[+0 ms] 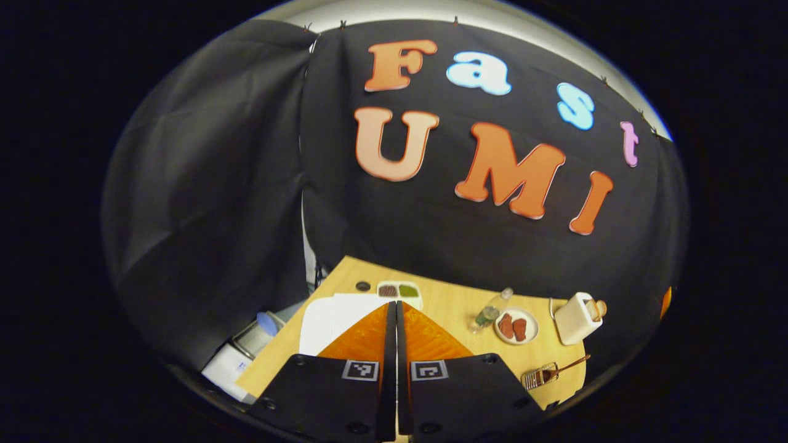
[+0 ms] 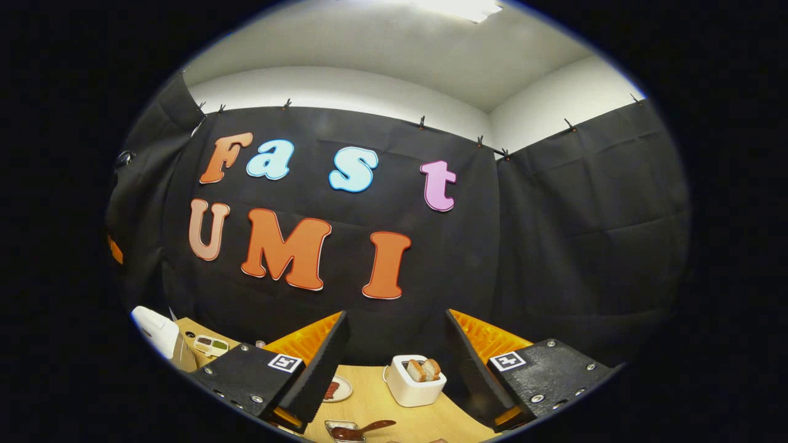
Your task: Close the left gripper, press the button to open the rice cooker; take a wooden spoon from the chopstick holder with the right hand, scoop a spoonful of rice and pour it into the rice cooker, then put the wooden spoon back into the chopstick holder.
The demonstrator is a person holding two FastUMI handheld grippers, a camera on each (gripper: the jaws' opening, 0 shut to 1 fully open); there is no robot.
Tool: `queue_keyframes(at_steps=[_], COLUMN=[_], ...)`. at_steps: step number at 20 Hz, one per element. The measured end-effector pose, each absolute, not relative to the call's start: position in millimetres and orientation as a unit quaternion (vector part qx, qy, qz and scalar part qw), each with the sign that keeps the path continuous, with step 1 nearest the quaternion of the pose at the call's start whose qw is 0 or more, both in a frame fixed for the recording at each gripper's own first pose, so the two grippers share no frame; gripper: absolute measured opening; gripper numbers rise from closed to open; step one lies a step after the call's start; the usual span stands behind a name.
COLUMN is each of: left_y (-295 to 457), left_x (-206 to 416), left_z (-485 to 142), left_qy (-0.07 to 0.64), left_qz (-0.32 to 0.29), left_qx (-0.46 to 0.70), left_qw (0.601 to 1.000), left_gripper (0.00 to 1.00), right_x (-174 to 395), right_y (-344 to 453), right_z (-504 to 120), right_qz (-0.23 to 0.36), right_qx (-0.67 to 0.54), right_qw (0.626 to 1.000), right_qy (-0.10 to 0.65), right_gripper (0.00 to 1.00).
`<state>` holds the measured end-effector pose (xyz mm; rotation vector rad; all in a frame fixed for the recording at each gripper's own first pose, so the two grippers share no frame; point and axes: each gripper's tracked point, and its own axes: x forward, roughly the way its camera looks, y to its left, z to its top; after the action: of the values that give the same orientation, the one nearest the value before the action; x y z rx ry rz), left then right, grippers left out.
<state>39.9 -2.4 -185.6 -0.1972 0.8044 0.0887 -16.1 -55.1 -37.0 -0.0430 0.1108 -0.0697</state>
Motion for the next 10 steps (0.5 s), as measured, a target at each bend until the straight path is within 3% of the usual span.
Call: queue_keyframes(at_steps=[3,10], left_y=[-10,-3], left_x=[31,16], left_z=[-231,-305], left_qy=[0.47,0.569], left_qz=[0.042,0.047], left_qx=[-0.144,-0.184], left_qw=[0.87,0.8], left_gripper=[0.04,0.07], right_x=[-27,-41], right_y=[-61,-69], right_z=[-48,-64], right_qz=[-0.047,-0.075], right_qx=[-0.019,-0.019], right_qw=[0.996,0.992], right_qy=[0.073,0.101], right_gripper=[0.95,0.95])
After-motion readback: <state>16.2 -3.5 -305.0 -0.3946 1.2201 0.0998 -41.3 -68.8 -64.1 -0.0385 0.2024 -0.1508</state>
